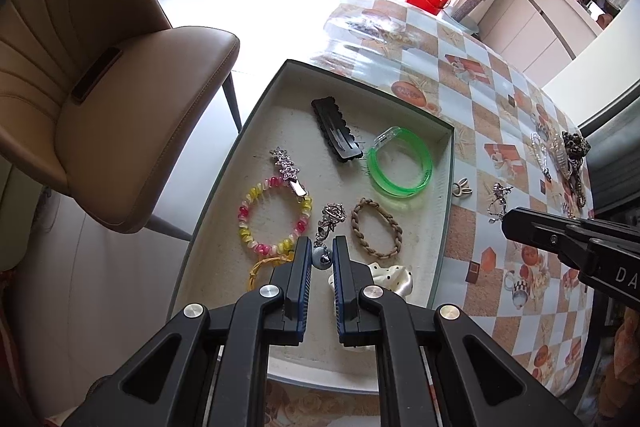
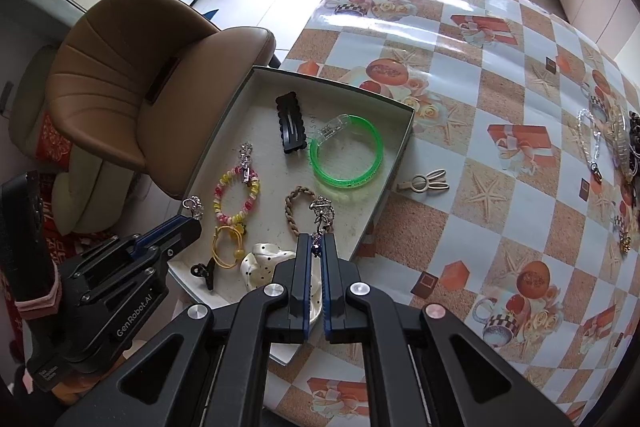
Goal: Organize jewelry
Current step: 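Lower both charms into the tray and open both tools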
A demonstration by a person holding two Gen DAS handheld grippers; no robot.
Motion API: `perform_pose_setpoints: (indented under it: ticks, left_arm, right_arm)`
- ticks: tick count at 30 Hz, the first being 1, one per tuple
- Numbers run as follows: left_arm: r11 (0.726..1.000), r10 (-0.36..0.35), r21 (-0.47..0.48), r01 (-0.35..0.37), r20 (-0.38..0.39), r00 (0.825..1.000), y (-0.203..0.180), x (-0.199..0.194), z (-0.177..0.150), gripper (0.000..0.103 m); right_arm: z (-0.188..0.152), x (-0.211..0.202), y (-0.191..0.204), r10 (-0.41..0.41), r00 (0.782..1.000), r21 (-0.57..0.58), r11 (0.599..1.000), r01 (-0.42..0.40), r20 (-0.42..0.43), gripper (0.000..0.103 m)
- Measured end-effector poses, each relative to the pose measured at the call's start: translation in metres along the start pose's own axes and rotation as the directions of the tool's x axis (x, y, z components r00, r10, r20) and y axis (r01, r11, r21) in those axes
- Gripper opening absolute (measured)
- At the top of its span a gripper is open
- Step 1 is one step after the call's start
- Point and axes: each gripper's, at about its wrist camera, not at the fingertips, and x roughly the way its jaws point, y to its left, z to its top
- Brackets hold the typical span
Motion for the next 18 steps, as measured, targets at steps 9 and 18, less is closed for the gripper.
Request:
perform_pose_setpoints:
  ticks: [9, 18]
  left_arm:
    - [1.0, -0.003, 0.005, 0.003, -0.007, 1.0, -0.001, 0.011, 0.005, 0.013]
    - [1.0, 0.024, 0.014, -0.023, -0.044, 0.999, -0.004, 0.053, 0.015, 0.013]
  right_arm:
    - [0.008, 0.004, -0.004, 0.002, 1.0, 0.005, 1.0, -0.002, 0.0, 0.004]
    - [0.037, 0.043, -0.014, 0.021, 1.0, 0.014, 1.0, -0.021, -0.016, 0.004]
